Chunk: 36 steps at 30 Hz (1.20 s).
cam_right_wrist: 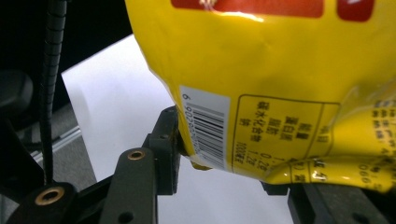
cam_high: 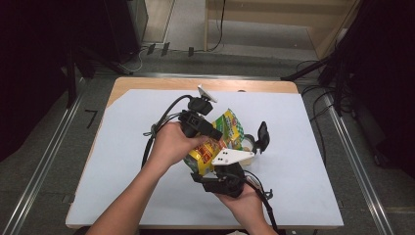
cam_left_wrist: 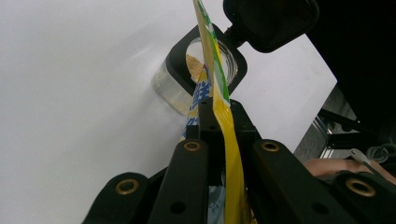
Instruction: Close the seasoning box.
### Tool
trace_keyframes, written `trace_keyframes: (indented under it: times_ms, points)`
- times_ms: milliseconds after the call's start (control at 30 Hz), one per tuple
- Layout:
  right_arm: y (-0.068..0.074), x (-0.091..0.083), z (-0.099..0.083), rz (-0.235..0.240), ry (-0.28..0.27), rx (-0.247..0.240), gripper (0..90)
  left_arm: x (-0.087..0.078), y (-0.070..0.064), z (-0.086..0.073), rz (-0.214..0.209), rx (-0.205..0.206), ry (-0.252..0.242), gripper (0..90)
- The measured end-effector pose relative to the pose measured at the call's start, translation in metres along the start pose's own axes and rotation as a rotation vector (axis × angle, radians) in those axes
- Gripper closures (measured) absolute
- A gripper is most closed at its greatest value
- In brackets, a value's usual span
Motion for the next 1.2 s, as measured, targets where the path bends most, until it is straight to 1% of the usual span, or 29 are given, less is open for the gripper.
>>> trace_keyframes:
  times_ms: [33, 67, 167, 233, 333, 433, 533, 700, 833, 967, 1067, 1133, 1200]
  points:
    - [0.0, -0.001, 0.001, 0.006, -0.004, 0.008, 58.3, 0.0, 0.0, 0.001, -0.003, -0.002, 0.004, 87.5]
    - [-0.001, -0.001, 0.002, 0.006, -0.006, 0.013, 58.7, 0.001, 0.0, 0.003, -0.016, -0.008, 0.007, 87.0]
    - [-0.002, -0.003, 0.005, 0.026, -0.017, 0.046, 59.5, 0.002, 0.0, 0.007, -0.031, -0.019, 0.012, 85.5]
    - [-0.002, -0.003, 0.006, 0.031, -0.025, 0.057, 59.5, 0.001, 0.0, 0.01, -0.035, -0.015, 0.011, 84.9]
    - [-0.002, -0.005, 0.01, 0.043, -0.038, 0.075, 59.5, 0.0, 0.0, 0.014, -0.057, -0.013, 0.008, 82.9]
    - [-0.003, -0.006, 0.013, 0.048, -0.046, 0.087, 59.6, 0.001, 0.001, 0.016, -0.064, -0.018, 0.015, 82.3]
    - [-0.003, -0.006, 0.014, 0.052, -0.05, 0.093, 59.5, 0.0, 0.001, 0.018, -0.056, -0.015, 0.018, 81.5]
    - [-0.002, -0.005, 0.016, 0.042, -0.058, 0.098, 58.1, -0.002, 0.0, 0.021, -0.054, -0.005, 0.008, 81.4]
    - [-0.003, -0.003, 0.016, 0.018, -0.062, 0.088, 58.1, -0.003, 0.001, 0.022, -0.052, 0.003, 0.002, 81.5]
    - [-0.003, -0.002, 0.017, 0.011, -0.07, 0.085, 57.1, -0.003, 0.001, 0.023, -0.05, 0.008, -0.004, 81.5]
    - [-0.003, -0.001, 0.015, -0.013, -0.065, 0.061, 56.7, -0.002, 0.0, 0.022, -0.056, 0.018, -0.004, 81.2]
    - [-0.003, -0.001, 0.014, -0.017, -0.062, 0.058, 57.0, -0.002, 0.0, 0.022, -0.049, 0.027, -0.01, 81.1]
    - [-0.003, 0.001, 0.014, -0.024, -0.065, 0.06, 56.8, -0.002, 0.0, 0.022, -0.05, 0.028, -0.012, 81.2]
Point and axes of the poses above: each handheld gripper's, and its own axes: x roughly forward along the jaws, z roughly out of its top, y roughly to its left, the point moved 10 cm from there along x, roughly forward along the jaws, and after that the axes turned 8 degrees about x, right-handed, at the moved point
